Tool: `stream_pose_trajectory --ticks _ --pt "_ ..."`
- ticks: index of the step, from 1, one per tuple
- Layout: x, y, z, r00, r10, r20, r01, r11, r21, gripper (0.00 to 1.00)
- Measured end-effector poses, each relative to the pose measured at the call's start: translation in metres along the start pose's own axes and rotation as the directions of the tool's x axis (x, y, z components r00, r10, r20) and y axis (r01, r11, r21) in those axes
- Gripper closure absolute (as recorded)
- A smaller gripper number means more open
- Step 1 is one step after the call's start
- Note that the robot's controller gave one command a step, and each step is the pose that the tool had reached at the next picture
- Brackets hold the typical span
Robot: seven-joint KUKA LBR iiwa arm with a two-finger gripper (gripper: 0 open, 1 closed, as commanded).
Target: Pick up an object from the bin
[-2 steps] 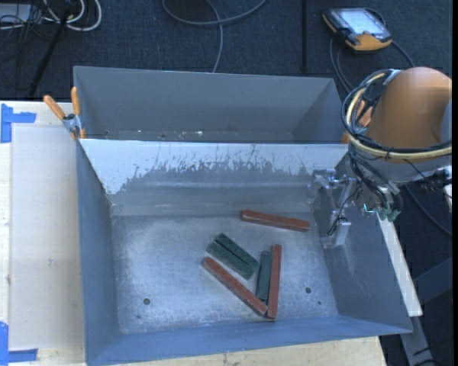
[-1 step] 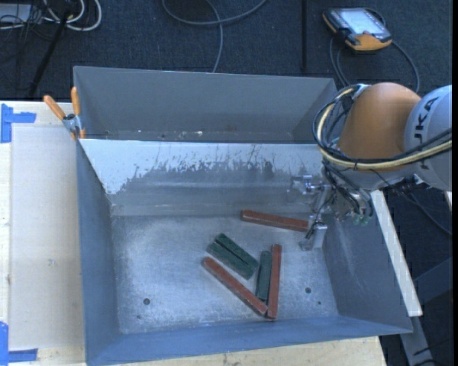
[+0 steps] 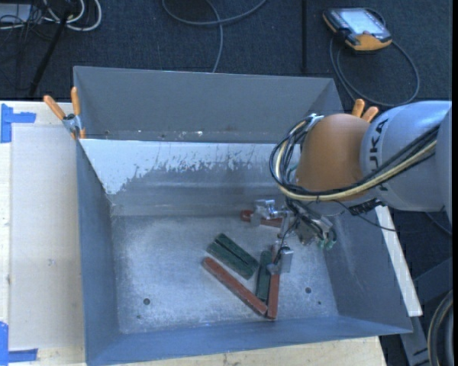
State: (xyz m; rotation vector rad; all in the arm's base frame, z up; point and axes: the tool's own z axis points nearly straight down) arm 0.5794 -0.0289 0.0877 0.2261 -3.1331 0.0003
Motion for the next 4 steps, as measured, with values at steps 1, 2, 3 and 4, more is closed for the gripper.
stream_pose_trajectory --ticks 1,2,3,4 --pt "-0.017 0.002 0.012 1.0 0.011 0.001 -0.011 1.0 -0.007 0.0" --pt "0.034 0.101 0.015 0.951 -0.31 0.0 0.31 0.951 -0.001 1.0" --pt "0.034 0.101 0.015 0.951 -0.31 0.0 0.31 0.951 -0.001 1.0" --pt "0.025 0.098 -0.134 0.928 -0.373 0.002 0.373 0.928 0.0 1.0"
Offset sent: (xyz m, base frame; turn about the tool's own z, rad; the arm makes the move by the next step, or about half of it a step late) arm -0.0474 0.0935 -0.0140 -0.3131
